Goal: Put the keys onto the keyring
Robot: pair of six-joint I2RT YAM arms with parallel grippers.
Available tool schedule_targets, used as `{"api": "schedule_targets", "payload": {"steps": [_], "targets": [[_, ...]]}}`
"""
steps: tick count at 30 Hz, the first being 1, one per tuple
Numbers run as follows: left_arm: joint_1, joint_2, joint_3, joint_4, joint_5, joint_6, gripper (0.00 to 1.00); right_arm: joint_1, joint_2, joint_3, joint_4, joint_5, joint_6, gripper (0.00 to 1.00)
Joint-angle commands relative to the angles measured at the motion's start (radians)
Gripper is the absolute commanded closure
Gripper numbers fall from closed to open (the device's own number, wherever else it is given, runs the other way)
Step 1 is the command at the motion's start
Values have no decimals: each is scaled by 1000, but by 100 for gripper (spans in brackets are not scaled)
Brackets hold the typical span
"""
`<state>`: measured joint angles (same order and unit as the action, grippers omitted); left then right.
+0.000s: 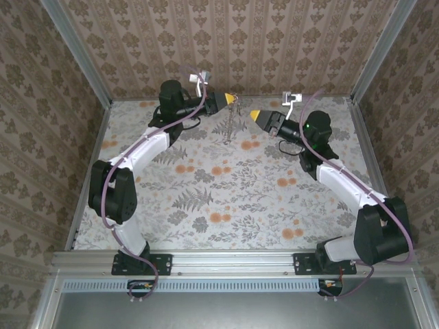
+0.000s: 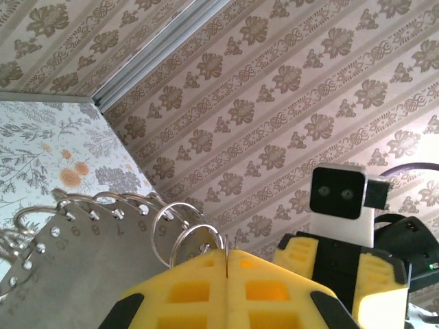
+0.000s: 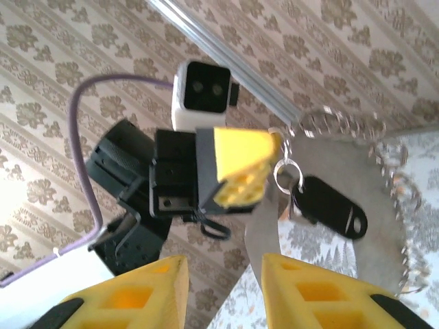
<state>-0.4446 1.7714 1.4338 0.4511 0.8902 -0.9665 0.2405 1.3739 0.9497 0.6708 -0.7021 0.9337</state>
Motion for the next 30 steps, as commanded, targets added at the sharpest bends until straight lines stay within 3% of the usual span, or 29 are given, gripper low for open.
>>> {"api": "schedule_targets", "payload": {"steps": [1,11,30], "targets": [[-5,-66,0,82,-18,-44,100,6,10,80,-5,62,-6,66],[-39,-78,-9,86,-34,-52,100,28,190,186,118,86,94,71],[-41,-81,-18,87,-38,-46,100,55,216,184,191,87,120,74]]}}
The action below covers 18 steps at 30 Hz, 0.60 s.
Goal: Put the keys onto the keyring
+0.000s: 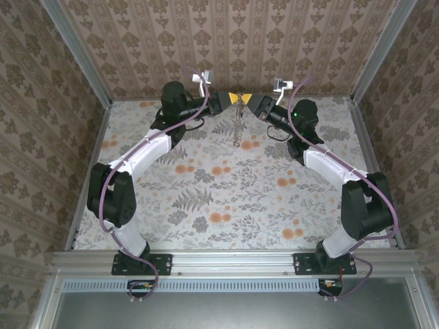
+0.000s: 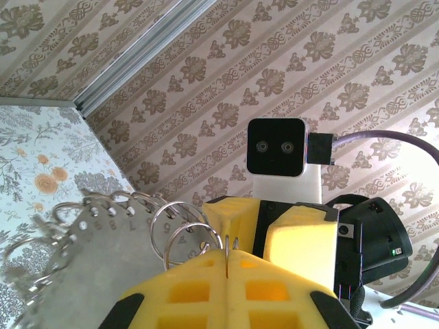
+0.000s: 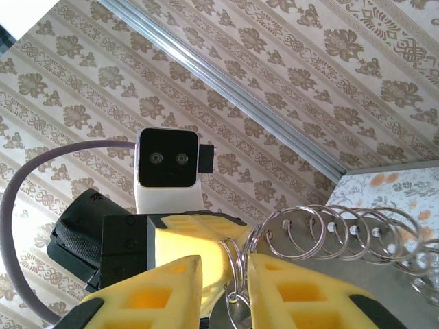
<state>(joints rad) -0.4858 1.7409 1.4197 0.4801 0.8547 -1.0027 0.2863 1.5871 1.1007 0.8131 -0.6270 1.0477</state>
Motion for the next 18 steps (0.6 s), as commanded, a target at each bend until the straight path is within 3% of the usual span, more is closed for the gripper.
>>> {"api": "schedule_targets", "payload": {"steps": [1,18], "targets": [[-1,-50,-4,59,-2,-10,100,10,5,36,49,11,7,74],[-1,-53,-8,59,-4,-7,100,31,38,70,43,-9,13,81]]}}
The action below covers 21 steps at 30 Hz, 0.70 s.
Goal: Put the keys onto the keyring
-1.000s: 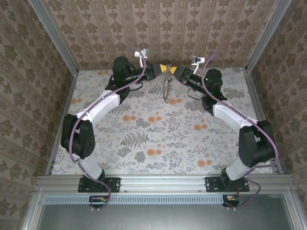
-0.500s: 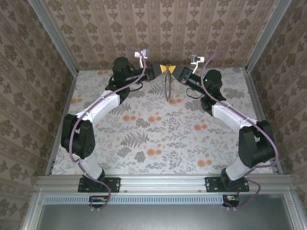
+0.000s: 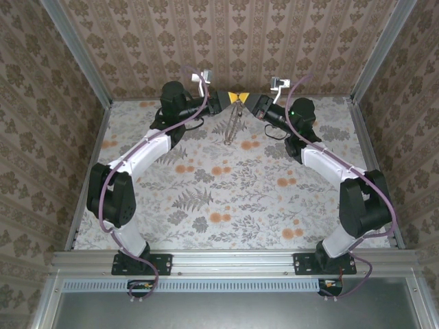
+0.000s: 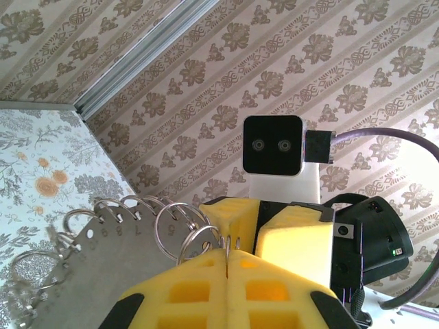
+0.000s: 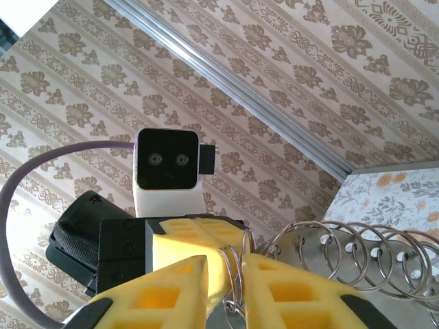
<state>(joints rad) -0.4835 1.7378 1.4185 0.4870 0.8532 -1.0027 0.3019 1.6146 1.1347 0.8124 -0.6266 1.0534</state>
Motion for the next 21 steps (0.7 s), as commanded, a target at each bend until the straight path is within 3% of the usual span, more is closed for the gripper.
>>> {"api": "schedule_targets", "payload": {"steps": [1,6,11,15,21], "targets": [[-3,-50,-7,53,-3,-7,100,15,11,36,44,-10,7,83],[-3,-51,-10,52,-4,-5,100,15,11,36,35,-11,-1,98],[4,-55,1,13,-7,32,100,6,12,47,-20,-32,-39,100],[21,-58,47,-111,24,140,65,-23,19,88,-119,-112,-116,100],[105,-60,91,-227,88,258,49,-96,69,164,-163,-323,-176,100]]}}
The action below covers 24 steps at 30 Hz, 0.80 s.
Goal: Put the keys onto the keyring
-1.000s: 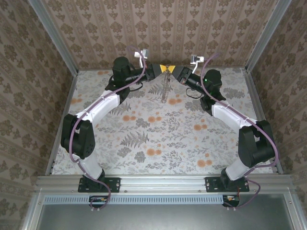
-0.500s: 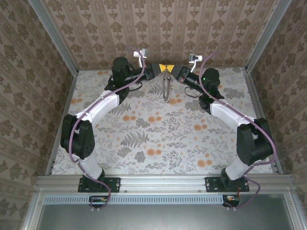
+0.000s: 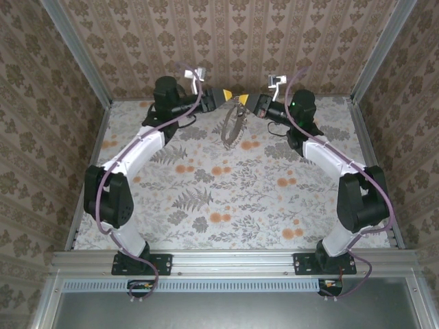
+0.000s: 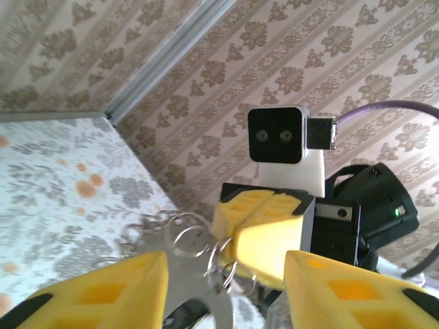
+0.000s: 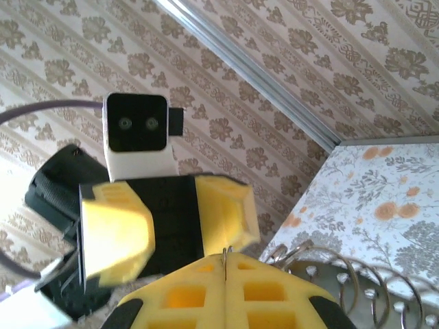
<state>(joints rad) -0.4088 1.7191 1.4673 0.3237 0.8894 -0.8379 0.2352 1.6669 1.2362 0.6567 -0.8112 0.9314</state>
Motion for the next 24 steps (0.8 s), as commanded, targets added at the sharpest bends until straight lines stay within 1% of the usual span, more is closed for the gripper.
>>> {"api": "schedule_targets", "payload": {"steps": [1,6,11,14,16,17,24], "targets": [[42,-39,48,-67,69,100,48,-38,26,76,-11,-171,-61,100],[81,7,103,-67,210,119,45,-50,70,138,-37,-317,-102,100],[78,50,147,-78,314,143,45,-47,127,192,-67,-371,-109,100],[71,76,169,-106,344,166,52,-38,156,213,-66,-392,-99,100],[70,86,173,-127,350,183,62,-33,170,221,-66,-401,-94,100],[70,88,171,-127,354,183,64,-31,174,223,-66,-403,-93,100],[55,96,166,-132,372,193,64,-17,180,218,-69,-402,-89,100]]}}
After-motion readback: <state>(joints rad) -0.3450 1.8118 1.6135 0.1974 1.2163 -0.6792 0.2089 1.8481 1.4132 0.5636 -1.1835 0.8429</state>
